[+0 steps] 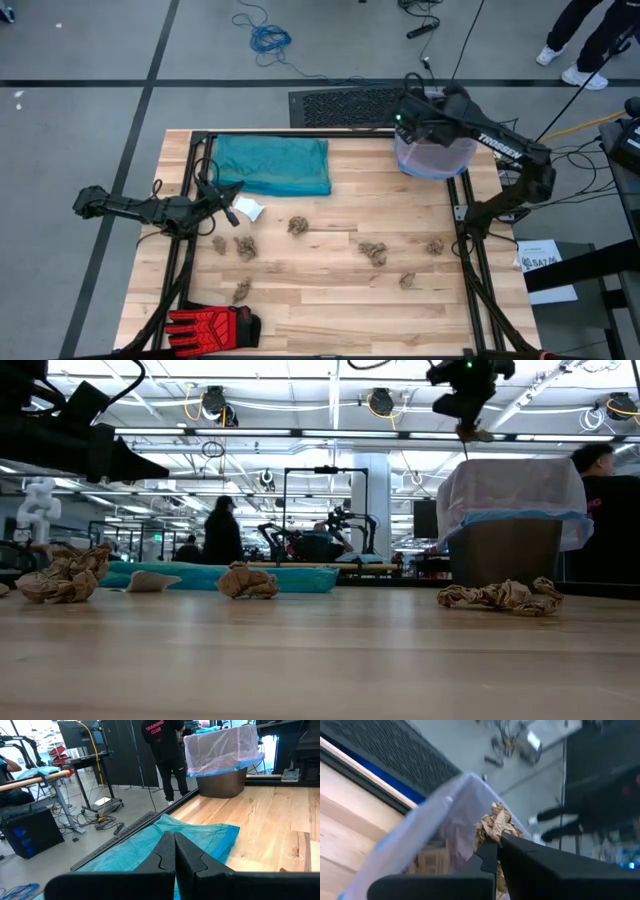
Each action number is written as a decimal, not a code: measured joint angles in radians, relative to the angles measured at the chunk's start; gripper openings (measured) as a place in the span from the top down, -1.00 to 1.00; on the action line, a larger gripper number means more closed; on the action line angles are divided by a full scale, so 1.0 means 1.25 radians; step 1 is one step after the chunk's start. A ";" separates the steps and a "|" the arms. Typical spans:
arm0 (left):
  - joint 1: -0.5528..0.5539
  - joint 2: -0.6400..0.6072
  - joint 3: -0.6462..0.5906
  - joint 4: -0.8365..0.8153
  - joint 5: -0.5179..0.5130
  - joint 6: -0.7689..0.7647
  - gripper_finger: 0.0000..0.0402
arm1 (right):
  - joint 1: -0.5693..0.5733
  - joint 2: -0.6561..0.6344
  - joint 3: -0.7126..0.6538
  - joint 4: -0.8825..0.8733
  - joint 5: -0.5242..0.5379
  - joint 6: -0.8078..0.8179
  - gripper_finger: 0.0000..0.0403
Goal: Place trash/remove bag and relplace
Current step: Put the brown napkin into the trash bin
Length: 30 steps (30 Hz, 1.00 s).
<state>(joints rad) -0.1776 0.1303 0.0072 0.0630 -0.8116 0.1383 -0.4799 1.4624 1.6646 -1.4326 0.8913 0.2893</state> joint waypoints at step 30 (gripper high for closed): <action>0.000 0.000 0.000 0.000 0.000 0.000 1.00 | -0.155 0.000 0.000 0.001 -0.334 -0.188 -0.08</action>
<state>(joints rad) -0.1776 0.1306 0.0071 0.0631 -0.8116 0.1383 -0.6742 1.4624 1.6646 -1.4308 0.4739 0.0546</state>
